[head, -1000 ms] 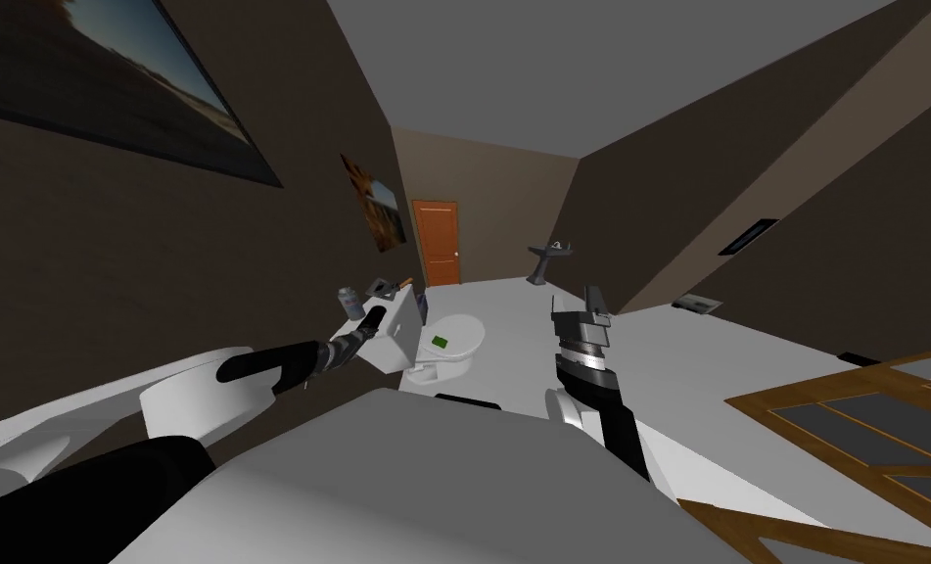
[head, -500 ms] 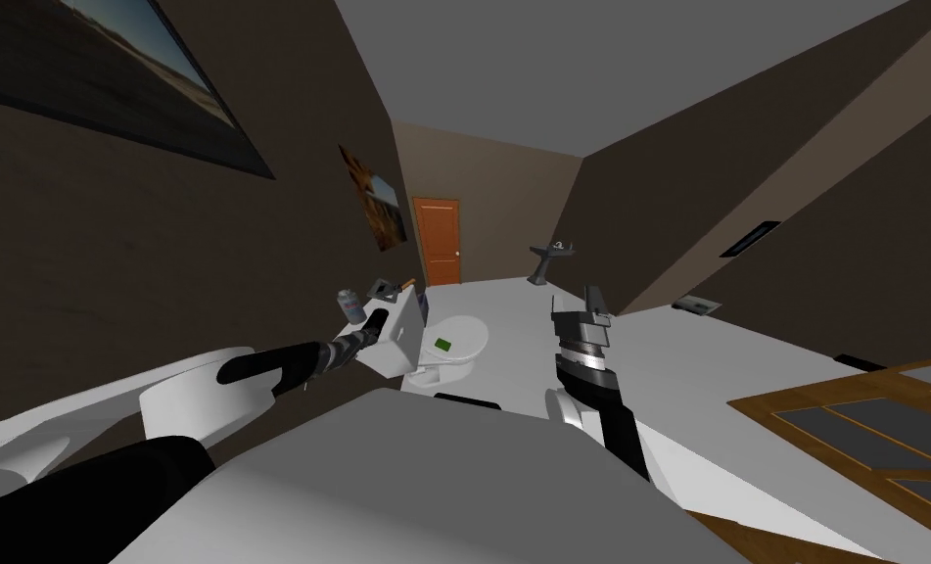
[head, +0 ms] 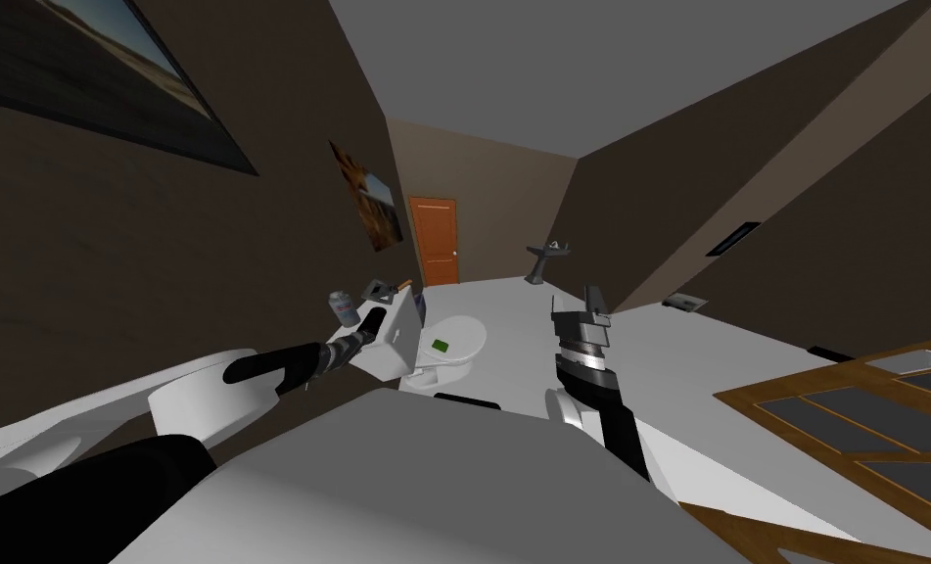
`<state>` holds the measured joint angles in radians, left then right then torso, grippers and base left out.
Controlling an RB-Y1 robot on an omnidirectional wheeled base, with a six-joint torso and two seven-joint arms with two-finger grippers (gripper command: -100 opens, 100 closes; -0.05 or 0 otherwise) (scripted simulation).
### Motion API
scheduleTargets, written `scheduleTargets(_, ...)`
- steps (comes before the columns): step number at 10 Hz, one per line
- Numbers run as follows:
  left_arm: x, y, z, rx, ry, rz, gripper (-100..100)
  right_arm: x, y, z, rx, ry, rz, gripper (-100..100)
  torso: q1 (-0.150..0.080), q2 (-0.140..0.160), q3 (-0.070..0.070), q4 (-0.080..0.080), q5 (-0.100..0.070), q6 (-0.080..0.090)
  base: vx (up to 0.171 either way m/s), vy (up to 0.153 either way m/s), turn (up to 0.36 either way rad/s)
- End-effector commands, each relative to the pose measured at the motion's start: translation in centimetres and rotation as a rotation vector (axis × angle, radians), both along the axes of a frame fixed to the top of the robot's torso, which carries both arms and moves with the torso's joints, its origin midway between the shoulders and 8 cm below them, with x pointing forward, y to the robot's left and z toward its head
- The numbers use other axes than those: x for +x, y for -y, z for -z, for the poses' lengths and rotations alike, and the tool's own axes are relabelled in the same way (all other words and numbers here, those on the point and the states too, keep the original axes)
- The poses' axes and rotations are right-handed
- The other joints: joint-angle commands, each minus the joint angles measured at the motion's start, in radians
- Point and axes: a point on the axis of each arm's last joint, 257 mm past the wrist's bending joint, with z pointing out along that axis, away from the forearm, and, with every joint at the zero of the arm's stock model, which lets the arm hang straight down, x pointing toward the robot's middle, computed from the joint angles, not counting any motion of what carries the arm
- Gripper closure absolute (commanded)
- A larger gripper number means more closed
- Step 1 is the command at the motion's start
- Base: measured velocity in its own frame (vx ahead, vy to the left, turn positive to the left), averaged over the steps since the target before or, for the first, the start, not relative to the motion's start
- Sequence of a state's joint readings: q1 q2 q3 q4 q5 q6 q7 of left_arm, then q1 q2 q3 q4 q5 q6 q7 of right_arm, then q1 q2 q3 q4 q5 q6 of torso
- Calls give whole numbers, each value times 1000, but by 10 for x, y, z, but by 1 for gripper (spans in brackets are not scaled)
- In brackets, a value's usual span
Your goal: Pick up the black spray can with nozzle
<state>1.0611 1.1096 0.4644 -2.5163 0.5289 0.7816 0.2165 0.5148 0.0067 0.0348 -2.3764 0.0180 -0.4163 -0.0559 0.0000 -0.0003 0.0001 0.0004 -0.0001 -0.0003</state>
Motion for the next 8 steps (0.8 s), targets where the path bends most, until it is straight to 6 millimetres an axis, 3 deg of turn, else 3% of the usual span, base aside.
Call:
scheduleTargets(1,0,0,0,0,0,0,100,0,0,0,0,0,0,0,0,0,0,0,0,0,0,0,0)
scheduleTargets(3,0,0,0,0,0,1,100,0,0,0,0,0,0,0,0,1,0,0,0,-1,0,0,0)
scheduleTargets(4,0,0,0,0,0,1,0,0,0,0,0,0,0,0,0,1,1,0,0,-1,0,0,0)
scheduleTargets(5,0,7,-8,-3,0,11,100,0,0,0,0,0,0,0,0,1,1,1,-1,-1,-16,16,111)
scheduleTargets(7,1,9,-9,-2,1,14,100,0,0,0,0,0,0,0,1,4,3,1,-1,-2,-19,22,56)
scheduleTargets(8,0,9,-9,-2,0,14,0,0,0,0,0,0,0,0,0,3,2,1,-1,-1,0,0,0)
